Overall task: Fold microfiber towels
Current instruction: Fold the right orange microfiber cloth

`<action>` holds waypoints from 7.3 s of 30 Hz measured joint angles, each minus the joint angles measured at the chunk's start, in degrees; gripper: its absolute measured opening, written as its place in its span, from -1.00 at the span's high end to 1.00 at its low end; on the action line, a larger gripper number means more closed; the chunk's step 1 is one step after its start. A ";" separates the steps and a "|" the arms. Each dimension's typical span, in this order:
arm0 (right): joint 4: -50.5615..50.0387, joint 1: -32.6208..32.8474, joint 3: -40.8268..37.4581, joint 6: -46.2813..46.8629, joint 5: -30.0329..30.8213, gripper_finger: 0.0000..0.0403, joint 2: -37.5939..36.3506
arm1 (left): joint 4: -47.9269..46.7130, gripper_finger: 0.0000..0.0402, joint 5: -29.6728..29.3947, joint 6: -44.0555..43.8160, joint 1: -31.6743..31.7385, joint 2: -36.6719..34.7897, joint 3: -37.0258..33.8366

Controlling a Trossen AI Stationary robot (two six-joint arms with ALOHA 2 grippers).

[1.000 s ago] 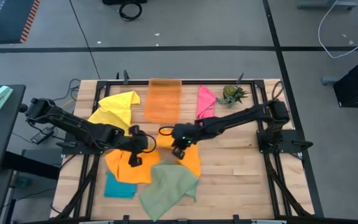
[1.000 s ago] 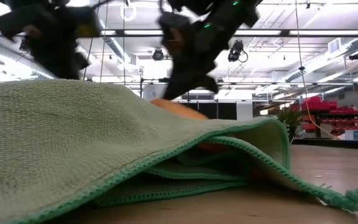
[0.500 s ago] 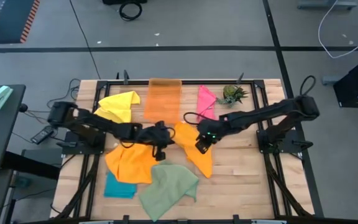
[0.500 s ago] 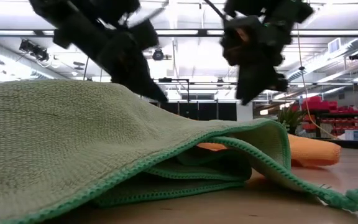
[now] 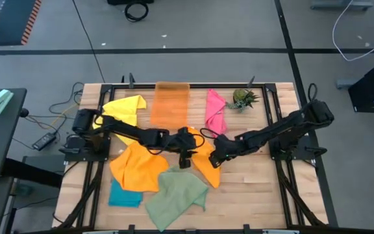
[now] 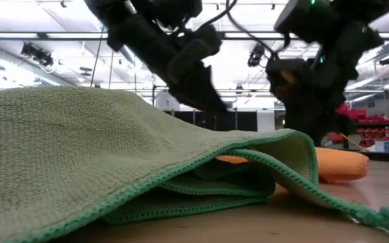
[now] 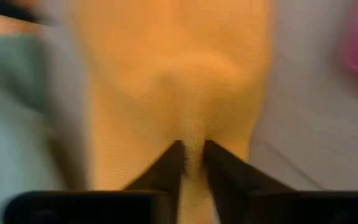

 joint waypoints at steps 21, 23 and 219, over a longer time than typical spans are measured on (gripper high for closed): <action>-10.00 6.14 12.18 -15.94 -14.71 0.99 -1.04 | -1.39 0.28 18.17 -3.08 8.65 -2.56 -2.72; -9.10 6.99 12.08 -14.95 -15.30 0.99 0.53 | -0.33 0.30 18.07 -2.98 8.22 -1.40 -2.43; -69.84 18.43 47.70 -24.21 17.28 0.99 -36.71 | -34.69 0.97 36.15 16.16 21.45 -12.54 39.31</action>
